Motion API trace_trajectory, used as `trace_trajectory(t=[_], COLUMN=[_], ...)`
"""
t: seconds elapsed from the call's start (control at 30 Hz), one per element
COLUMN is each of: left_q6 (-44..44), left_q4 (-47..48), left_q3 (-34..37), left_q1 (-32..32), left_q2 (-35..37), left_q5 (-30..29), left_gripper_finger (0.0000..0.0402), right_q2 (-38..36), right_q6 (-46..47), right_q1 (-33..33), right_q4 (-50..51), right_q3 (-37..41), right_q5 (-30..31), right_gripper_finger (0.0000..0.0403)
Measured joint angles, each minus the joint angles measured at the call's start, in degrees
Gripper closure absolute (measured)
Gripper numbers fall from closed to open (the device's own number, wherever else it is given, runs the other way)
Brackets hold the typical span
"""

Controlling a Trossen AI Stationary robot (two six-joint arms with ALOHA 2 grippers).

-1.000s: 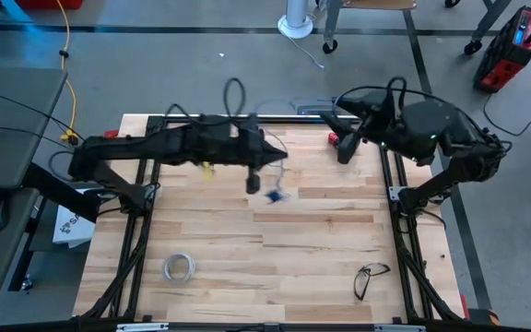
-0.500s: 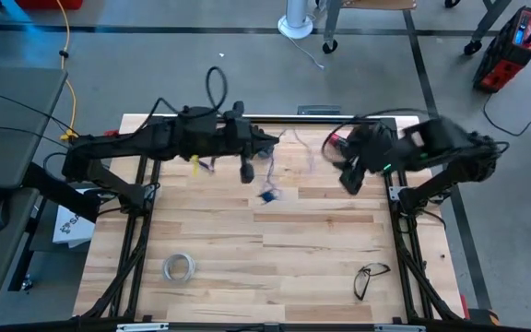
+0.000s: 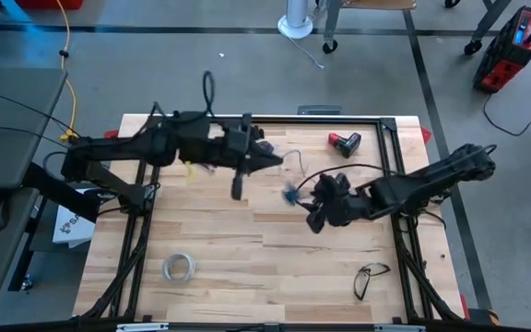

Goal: Coil cords
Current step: Uncoil the blue wire from the black spool

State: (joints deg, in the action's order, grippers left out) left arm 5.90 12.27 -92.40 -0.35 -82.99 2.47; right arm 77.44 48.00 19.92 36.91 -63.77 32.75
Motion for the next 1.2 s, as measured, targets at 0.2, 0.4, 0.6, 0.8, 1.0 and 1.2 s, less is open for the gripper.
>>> trace_trajectory(t=[0.2,0.4,0.6,0.8,1.0,1.2], left_q6=[2.13,1.25,-5.85,-6.98,-9.77,-7.86], left_q4=[3.05,-10.70,-15.88,-0.48,-8.02,-8.75], left_q3=[0.06,-0.25,0.00,2.79,2.59,3.14], left_q1=[0.32,0.01,1.88,3.41,0.21,-0.59], left_q2=[-0.39,0.55,0.74,2.23,2.81,1.79], left_q5=[-5.30,-1.94,3.03,-8.56,-6.05,-6.22], left_gripper_finger=[0.0401,0.0401,0.0401,0.0401,0.0401,0.0401], right_q2=[-0.05,-0.10,-0.53,-0.67,-0.61,0.69], right_q6=[-5.49,-9.89,-9.42,-9.47,-9.50,-9.50], right_q1=[-0.08,-1.75,-1.47,-0.85,-0.67,-2.19], right_q4=[-9.41,-11.21,-11.05,-10.32,-9.31,-7.20], right_q3=[1.23,-0.81,-0.81,-0.79,-0.81,-0.76], right_q5=[1.06,-7.68,-8.59,-8.80,-3.09,-1.25], right_gripper_finger=[0.0221,0.0237,0.0238,0.0238,0.0238,0.0238])
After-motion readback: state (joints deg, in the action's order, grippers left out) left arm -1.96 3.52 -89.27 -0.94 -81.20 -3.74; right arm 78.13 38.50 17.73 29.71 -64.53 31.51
